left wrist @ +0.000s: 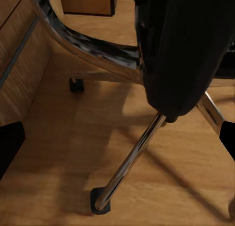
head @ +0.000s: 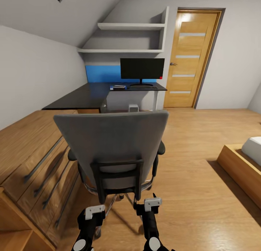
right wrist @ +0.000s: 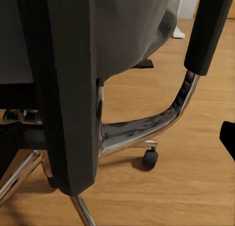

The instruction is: In the bedroom, organize the workspace by keeping the computer under the desk, ensuring the monitor is on the desk, placing the keyboard on the desk next to the monitor, placing the mouse on the desk next to the keyboard, moving the folder from the swivel chair onto the desk next to the mouse, stacking the notebook on top of the folder with the pen on top of the notebook, and positioning the swivel chair next to the desk.

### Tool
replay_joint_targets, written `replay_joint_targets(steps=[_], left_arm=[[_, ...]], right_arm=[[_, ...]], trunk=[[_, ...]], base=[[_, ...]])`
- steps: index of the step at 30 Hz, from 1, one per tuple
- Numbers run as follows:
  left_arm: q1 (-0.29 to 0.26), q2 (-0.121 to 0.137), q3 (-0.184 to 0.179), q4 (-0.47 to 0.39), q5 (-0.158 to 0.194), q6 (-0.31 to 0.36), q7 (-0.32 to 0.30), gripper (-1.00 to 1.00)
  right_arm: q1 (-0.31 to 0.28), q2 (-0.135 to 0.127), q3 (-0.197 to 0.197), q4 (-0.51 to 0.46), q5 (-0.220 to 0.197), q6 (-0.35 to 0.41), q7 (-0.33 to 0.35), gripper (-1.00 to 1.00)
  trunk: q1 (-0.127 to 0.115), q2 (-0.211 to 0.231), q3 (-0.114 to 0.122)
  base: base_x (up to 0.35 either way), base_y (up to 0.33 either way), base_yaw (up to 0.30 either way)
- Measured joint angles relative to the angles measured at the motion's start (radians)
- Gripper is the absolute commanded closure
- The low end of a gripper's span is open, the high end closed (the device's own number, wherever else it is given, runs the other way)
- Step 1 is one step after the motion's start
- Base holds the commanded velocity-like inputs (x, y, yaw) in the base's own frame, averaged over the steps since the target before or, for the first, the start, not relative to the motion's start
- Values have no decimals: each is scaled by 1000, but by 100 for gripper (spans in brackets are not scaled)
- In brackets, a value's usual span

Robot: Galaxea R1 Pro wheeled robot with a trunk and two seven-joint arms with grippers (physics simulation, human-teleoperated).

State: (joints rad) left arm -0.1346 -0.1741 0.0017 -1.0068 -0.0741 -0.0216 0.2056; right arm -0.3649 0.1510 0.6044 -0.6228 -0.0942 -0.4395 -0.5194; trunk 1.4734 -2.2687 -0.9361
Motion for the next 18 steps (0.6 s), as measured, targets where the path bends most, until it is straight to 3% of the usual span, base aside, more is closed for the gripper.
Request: replay_joint_targets(steps=[18], left_arm=[[0,0,0,0,0,0,0,-100]], right_arm=[[0,0,-1,8,-2,-2,1,-100]], trunk=[[0,0,0]], base=[[31,44,0]])
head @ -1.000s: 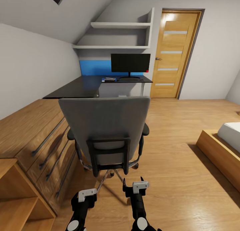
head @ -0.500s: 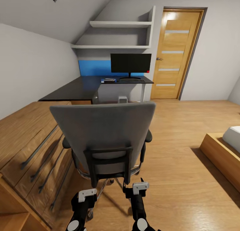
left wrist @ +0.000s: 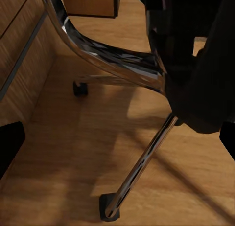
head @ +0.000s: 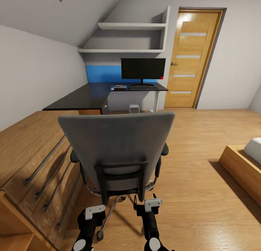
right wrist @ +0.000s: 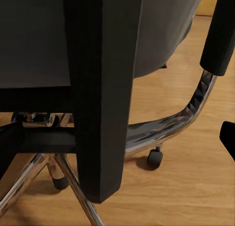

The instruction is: In the bedroom, organize the workspace by keeping the computer under the desk, ensuring the monitor is on the desk, placing the keyboard on the desk next to the monitor, placing the mouse on the desk next to the keyboard, moving the folder from the swivel chair onto the desk next to the mouse, stacking the notebook on top of the folder with the pen on top of the notebook, and positioning the swivel chair next to the desk.

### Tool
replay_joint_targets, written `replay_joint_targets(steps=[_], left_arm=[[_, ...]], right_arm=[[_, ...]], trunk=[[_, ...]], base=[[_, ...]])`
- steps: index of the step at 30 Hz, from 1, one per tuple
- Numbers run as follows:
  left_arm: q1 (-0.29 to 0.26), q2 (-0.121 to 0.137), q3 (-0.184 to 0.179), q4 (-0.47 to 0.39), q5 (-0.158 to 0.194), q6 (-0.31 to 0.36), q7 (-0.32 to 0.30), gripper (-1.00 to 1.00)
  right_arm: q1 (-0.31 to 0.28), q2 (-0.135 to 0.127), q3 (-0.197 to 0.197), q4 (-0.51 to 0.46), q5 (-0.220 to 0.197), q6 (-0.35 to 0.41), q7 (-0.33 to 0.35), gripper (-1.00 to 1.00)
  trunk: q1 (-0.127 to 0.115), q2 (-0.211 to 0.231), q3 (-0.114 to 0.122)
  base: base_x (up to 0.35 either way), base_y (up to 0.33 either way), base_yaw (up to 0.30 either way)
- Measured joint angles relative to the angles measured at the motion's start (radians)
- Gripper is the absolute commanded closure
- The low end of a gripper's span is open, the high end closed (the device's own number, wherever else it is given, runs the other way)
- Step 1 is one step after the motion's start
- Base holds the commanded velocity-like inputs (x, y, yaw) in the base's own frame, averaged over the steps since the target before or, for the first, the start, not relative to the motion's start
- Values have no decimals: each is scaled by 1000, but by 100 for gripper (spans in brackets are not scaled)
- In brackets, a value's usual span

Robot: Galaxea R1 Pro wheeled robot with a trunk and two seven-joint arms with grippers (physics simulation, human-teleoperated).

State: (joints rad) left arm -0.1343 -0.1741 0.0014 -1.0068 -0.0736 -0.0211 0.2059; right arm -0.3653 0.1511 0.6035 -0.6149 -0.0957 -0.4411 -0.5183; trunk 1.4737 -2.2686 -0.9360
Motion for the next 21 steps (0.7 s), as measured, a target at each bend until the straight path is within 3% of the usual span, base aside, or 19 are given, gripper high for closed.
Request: replay_joint_targets(steps=[13,21], left_arm=[[0,0,-3,0,1,0,2,-100],[0,0,-6,0,1,0,2,-100]], right_arm=[[0,0,0,1,1,0,0,-100],[0,0,0,2,1,0,0,-100]], trunk=[[0,0,0],[31,-56,-25]], base=[[3,6,0],[0,0,0]])
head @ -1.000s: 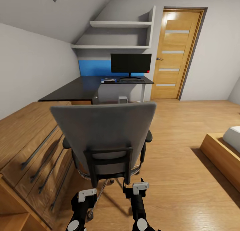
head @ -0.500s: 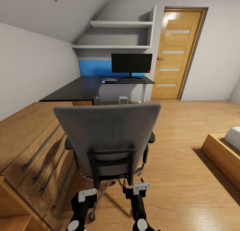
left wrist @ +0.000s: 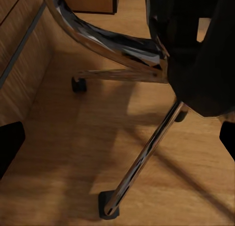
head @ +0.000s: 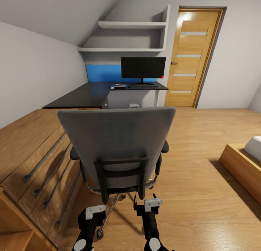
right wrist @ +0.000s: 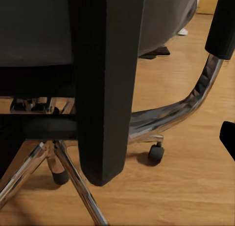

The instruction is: In the bedroom, organize the workspace by keeping the computer under the desk, ensuring the monitor is on the desk, placing the keyboard on the desk next to the monitor, placing the mouse on the desk next to the keyboard, moving the folder from the swivel chair onto the desk next to the mouse, stacking the notebook on top of the folder with the pen on top of the notebook, and positioning the swivel chair next to the desk.

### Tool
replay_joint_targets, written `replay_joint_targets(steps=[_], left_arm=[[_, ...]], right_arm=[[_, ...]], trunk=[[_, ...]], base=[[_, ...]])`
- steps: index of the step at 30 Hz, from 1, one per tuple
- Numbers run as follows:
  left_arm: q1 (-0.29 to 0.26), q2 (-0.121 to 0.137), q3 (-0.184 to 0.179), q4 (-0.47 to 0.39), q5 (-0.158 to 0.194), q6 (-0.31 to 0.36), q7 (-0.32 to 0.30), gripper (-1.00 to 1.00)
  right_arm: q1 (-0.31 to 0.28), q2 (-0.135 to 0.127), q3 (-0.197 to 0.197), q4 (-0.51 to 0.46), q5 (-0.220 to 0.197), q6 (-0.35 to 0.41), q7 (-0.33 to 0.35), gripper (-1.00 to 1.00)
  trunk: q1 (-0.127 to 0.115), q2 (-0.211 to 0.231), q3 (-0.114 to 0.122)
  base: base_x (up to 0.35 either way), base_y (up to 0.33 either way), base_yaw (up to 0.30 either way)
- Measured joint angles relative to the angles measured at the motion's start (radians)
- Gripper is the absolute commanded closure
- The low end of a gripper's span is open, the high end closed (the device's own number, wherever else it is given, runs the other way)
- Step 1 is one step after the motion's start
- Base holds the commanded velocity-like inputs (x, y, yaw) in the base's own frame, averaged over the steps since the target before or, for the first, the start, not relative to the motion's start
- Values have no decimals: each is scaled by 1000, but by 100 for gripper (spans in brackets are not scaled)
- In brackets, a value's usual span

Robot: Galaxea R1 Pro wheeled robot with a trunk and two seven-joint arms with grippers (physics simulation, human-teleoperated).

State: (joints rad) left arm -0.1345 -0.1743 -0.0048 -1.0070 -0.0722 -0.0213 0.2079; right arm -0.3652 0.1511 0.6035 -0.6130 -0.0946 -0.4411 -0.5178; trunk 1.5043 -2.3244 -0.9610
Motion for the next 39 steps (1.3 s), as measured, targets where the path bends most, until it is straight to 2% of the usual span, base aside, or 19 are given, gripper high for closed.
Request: replay_joint_targets(steps=[8,14,19,27,34,39], left_arm=[[0,0,-2,0,0,-2,0,-100],[0,0,-3,0,0,-56,4,-100],[0,0,-3,1,-1,-116,1,-100],[1,0,-11,32,-3,-141,-2,-100],[0,0,-63,57,-5,-181,-2,-100],[0,0,-82,75,-6,-234,-3,-100]], right_arm=[[0,0,0,0,0,0,0,-100],[0,0,0,0,0,-11,0,-100],[0,0,0,0,1,-33,0,-100],[0,0,0,0,1,-45,0,-100],[0,0,0,0,2,-67,0,-100],[0,0,0,1,2,-77,0,-100]], trunk=[[31,-56,-25],[54,-98,-44],[54,-98,-44],[54,-98,-44],[54,-98,-44],[54,-98,-44]], base=[[0,0,0],[0,0,0],[0,0,0],[0,0,0],[0,0,0],[0,0,0]])
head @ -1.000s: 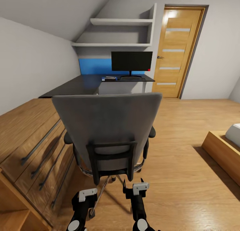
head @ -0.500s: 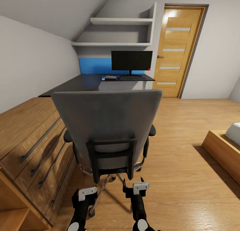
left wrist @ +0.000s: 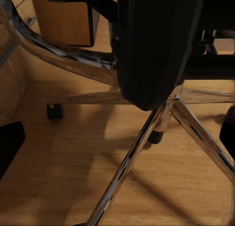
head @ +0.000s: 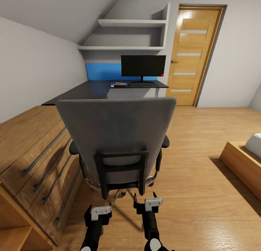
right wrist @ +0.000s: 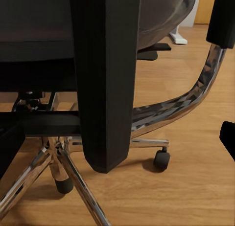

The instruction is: In the bedroom, organize the workspace by keeping the computer under the desk, ensuring the monitor is on the desk, placing the keyboard on the desk next to the monitor, placing the mouse on the desk next to the keyboard, moving the folder from the swivel chair onto the desk next to the mouse, stacking the notebook on top of the folder with the pen on top of the notebook, and positioning the swivel chair next to the desk.

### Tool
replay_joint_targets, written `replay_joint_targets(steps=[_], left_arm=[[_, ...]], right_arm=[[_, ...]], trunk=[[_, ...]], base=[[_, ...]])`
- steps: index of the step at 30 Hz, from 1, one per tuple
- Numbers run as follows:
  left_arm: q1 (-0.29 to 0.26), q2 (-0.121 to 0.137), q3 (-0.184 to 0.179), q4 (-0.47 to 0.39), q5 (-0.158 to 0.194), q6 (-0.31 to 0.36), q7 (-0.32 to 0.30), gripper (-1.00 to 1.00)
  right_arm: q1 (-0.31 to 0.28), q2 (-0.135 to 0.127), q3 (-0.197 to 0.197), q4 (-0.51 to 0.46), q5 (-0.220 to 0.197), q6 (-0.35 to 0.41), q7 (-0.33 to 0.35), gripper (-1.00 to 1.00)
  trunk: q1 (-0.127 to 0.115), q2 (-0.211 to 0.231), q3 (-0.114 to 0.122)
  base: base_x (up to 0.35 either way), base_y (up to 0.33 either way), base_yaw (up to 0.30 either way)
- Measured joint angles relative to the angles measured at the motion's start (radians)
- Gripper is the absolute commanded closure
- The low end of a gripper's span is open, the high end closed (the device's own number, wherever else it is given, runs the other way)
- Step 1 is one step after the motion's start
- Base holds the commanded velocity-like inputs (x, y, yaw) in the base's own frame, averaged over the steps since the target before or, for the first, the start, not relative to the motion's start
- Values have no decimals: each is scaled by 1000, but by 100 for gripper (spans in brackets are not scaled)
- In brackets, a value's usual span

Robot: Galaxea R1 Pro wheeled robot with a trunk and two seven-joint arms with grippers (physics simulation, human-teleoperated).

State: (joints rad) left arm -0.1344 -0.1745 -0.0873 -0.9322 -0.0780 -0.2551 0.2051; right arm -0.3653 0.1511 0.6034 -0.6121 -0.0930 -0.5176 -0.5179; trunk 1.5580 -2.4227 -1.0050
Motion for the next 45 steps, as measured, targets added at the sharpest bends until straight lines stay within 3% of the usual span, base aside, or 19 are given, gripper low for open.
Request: replay_joint_targets(steps=[10,24,45], left_arm=[[0,0,-9,10,0,-41,-2,-100],[0,0,-11,12,-1,-45,-3,-100],[0,0,-11,16,0,-45,-4,-100]], right_arm=[[0,0,0,4,1,-6,0,-100],[0,0,0,6,5,-8,0,-100],[0,0,0,7,6,-8,0,-100]], trunk=[[0,0,0],[0,0,0],[0,0,0]], base=[[0,0,0],[144,0,0],[15,0,0]])
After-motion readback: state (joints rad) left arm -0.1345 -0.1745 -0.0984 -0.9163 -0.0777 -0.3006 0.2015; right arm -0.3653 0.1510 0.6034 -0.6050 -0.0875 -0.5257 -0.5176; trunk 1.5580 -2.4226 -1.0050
